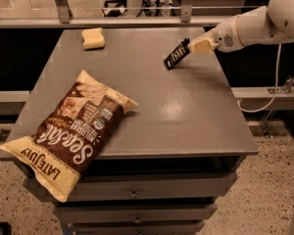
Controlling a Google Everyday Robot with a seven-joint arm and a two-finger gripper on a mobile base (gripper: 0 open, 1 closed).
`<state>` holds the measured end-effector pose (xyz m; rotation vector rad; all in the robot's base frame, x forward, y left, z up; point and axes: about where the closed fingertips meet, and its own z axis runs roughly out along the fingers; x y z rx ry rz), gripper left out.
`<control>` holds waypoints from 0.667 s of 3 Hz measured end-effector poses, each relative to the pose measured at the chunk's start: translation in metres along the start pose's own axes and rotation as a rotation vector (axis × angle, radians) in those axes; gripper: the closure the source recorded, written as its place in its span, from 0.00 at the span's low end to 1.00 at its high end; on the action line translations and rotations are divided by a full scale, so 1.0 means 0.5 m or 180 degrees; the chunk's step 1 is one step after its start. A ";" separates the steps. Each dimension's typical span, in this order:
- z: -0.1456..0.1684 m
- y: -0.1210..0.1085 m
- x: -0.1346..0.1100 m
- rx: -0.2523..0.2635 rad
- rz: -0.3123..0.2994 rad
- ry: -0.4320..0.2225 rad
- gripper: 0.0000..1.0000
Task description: Pick rxbar chocolate
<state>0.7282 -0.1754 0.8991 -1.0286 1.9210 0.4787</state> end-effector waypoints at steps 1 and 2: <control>-0.024 0.036 -0.048 -0.0096 -0.0129 -0.0113 1.00; -0.050 0.077 -0.118 -0.0118 -0.0393 -0.0249 1.00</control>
Offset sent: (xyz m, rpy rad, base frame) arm -0.0465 0.0483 0.1049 -0.0007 -0.2073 0.1499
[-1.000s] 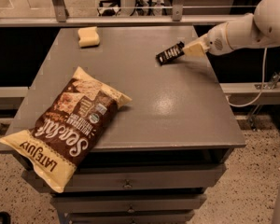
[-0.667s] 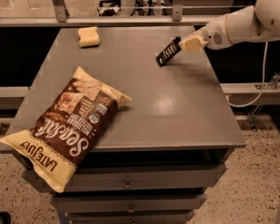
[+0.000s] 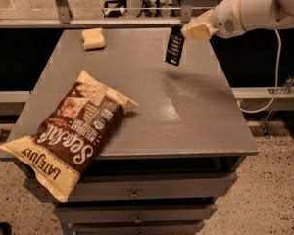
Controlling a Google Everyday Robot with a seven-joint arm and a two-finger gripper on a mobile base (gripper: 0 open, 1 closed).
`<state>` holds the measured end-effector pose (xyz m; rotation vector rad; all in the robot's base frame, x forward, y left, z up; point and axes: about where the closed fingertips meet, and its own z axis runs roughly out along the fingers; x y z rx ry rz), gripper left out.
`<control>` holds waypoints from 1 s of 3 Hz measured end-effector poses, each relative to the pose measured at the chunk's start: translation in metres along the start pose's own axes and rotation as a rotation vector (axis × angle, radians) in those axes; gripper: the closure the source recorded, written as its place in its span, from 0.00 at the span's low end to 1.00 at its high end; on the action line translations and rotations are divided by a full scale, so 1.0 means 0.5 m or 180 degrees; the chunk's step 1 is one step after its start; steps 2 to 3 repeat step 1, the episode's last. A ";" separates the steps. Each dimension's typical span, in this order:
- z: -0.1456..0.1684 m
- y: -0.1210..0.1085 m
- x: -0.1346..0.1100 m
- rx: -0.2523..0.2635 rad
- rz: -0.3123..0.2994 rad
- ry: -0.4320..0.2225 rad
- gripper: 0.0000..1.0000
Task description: Pick rxbar chocolate
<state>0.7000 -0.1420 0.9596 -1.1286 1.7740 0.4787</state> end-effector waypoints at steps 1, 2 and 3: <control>0.000 0.000 0.000 0.0000 0.0000 0.0000 1.00; 0.000 0.000 0.000 0.0000 0.0000 0.0000 1.00; 0.000 0.000 0.000 0.0000 0.0000 0.0000 1.00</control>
Offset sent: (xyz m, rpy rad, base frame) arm 0.0000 0.0000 0.0000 0.0000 0.0000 0.0000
